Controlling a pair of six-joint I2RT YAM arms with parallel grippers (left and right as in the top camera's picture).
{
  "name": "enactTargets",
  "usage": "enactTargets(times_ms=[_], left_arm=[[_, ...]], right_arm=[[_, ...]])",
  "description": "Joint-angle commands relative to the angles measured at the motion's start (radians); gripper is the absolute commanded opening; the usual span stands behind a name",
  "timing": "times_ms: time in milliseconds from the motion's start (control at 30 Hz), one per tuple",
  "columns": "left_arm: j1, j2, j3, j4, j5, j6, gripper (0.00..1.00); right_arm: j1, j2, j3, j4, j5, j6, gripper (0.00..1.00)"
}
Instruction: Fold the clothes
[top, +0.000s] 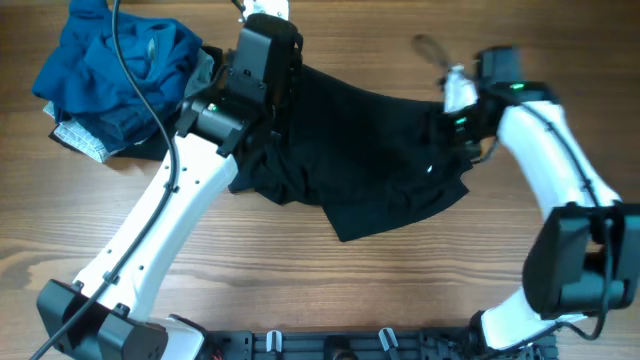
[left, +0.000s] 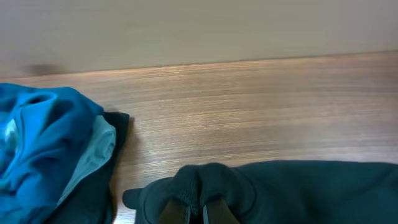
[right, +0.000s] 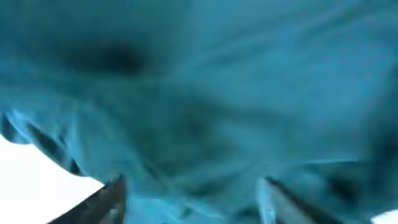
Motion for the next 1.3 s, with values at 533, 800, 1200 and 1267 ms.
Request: enactTargets(times_ms=[533, 800, 1200, 1267], left_arm=[[0.093, -0.011, 0.010, -0.001, 0.001, -0.003, 0.04], [0.093, -0.011, 0.010, -0.001, 0.002, -0.003, 0.04], [0.093, -0.011, 0.010, -0.001, 0.017, -0.003, 0.04], [0.093, -0.011, 0.010, -0.001, 0.017, -0.003, 0.04]], right_arm=[[0.247, -0.021, -0.278, 0.231, 0.257, 0.178, 0.38], [0.220, -0.023, -0.278, 0.262, 0.264, 0.182, 0.08], [0.222, -0.079, -0.278, 0.212, 0.250, 0.058, 0.38], [0.222, -0.079, -0.280, 0.200, 0.242, 0.031, 0.38]])
